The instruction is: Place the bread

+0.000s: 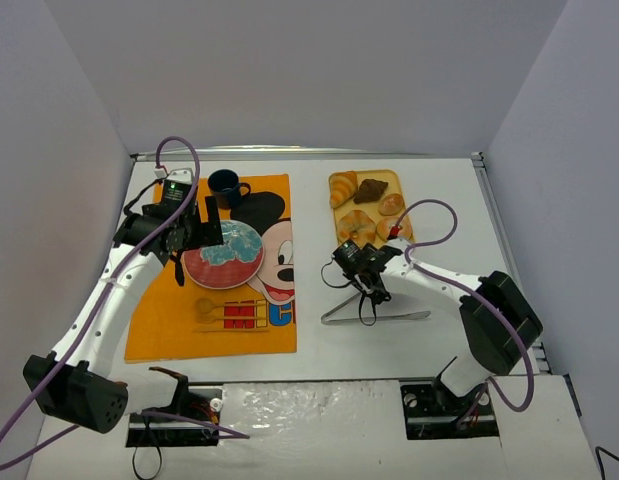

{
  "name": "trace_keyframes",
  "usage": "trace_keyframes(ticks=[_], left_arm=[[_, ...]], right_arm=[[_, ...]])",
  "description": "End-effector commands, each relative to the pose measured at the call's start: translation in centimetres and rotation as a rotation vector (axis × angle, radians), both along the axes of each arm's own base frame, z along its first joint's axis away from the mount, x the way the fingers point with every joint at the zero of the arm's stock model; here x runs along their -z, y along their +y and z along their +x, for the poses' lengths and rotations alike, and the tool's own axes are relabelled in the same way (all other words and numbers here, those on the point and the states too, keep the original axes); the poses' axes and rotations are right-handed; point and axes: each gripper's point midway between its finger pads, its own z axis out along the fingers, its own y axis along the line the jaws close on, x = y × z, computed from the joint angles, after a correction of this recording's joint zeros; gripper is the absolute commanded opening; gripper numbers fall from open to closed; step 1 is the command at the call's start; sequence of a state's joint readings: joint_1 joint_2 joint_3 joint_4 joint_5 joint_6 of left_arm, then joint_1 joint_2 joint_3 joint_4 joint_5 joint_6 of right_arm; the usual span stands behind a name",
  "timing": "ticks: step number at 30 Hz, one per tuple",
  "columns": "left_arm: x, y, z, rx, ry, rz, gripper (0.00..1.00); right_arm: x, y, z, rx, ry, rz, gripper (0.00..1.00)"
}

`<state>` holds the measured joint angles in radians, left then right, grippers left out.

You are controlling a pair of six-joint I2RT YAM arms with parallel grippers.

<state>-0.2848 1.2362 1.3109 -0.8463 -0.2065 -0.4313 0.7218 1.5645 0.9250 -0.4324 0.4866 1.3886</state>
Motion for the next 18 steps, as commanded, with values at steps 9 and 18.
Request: trace_keyframes(ticks=[9, 18], left_arm=[[-1.5, 0.6, 0.7, -0.019, -0.066, 0.010, 0.97], [-1.4, 0.8, 0.7, -0.021, -0.062, 0.017, 0.97]], right_arm=[[1.7, -1.0, 0.3, -0.002, 0.019, -0.113, 0.54], [2.3, -0.8, 1.3, -0.053, 0.043, -0.188, 0.34]])
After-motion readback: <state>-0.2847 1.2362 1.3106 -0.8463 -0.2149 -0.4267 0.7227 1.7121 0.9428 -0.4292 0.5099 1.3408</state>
